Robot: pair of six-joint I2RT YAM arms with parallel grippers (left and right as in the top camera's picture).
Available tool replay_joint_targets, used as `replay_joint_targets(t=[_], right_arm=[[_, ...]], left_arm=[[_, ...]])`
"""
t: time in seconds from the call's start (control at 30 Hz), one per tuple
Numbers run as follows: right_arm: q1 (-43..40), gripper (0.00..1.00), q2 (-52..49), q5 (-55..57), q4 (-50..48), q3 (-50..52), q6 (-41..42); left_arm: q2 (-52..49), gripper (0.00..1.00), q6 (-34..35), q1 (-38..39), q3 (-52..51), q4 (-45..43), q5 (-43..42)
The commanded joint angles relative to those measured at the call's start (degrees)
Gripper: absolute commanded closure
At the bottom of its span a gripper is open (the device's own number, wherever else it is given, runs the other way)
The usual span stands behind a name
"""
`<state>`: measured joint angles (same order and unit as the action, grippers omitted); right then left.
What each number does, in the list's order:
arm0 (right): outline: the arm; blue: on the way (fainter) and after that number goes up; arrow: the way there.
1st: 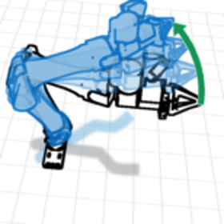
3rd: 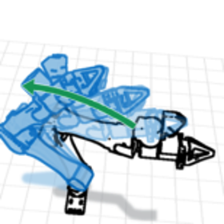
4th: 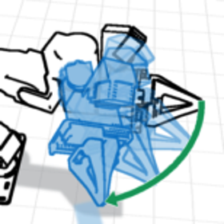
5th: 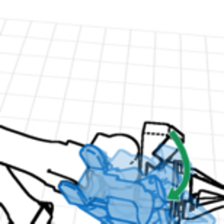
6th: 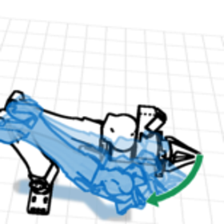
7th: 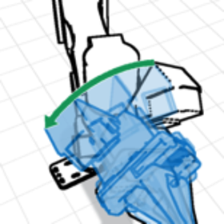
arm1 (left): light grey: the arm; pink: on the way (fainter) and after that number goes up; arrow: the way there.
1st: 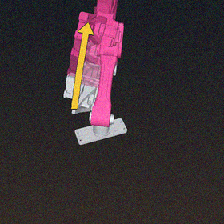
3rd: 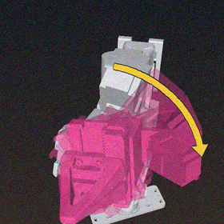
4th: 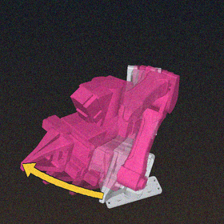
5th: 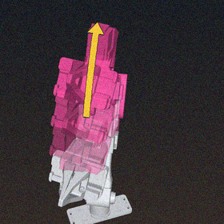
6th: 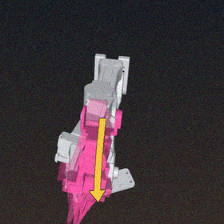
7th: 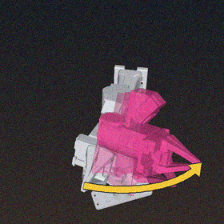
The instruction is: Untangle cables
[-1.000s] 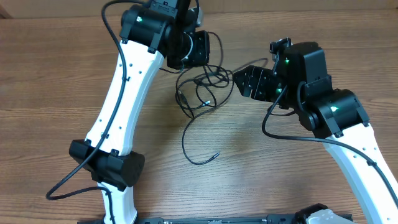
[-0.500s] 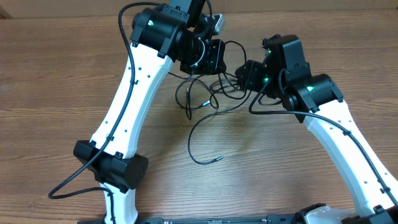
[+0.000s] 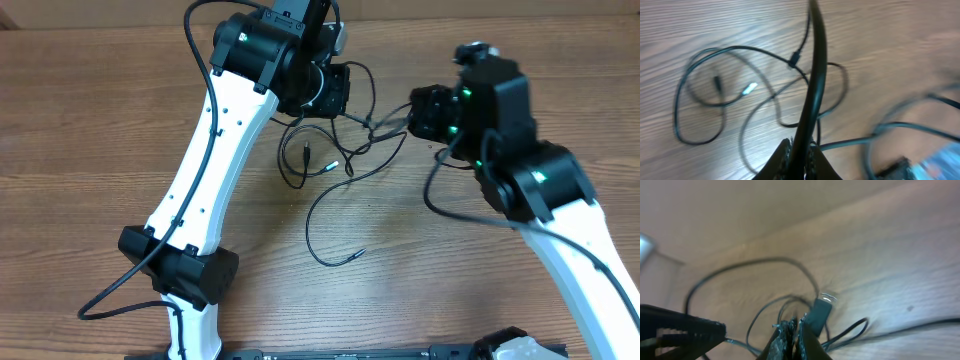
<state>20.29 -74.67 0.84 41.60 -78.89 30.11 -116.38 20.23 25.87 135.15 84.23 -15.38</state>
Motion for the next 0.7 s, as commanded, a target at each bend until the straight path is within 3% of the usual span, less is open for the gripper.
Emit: replay_joint_targets(t=[0.0,0.13,0.17,0.27,0.3,0.33,0.37,0.67], right_arm=[[-0.2,0.96,5.5,9.4,-0.4,-4.4,-3.7],[-0.2,0.96,9.0,13.7,-0.5,-6.5,-3.7],[-0.2,0.96,9.7,14.2,-0.6,-6.8,-3.9],[-0.2,0.96,11.2,14.6,-0.6,-7.1,-5.1],[-0.2,0.96,11.6,14.6,-0.4,-7.1,-5.1],[-0.2,0.96,11.6,14.6,-0.4,-7.1,-5.1],[-0.2,0.96,11.7,14.6,-0.3,-7.1,-5.1],[-0.2,0.96,11.5,14.6,-1.1,-7.1,-5.1]], left_arm=[[-0.2,0.86,4.1,0.0,1.4,1.5,11.6],[-0.2,0.8,4.0,0.0,1.4,1.7,11.3],[-0.2,0.72,4.0,0.0,1.4,1.7,11.3],[-0.2,0.48,4.0,0.0,1.4,2.3,11.3],[-0.2,0.32,4.0,0.0,1.4,2.6,11.3],[-0.2,0.24,4.0,0.0,1.4,2.7,11.3],[-0.2,0.03,4.0,0.0,1.4,2.8,11.3],[-0.2,0.0,4.0,0.0,1.4,3.0,11.3]])
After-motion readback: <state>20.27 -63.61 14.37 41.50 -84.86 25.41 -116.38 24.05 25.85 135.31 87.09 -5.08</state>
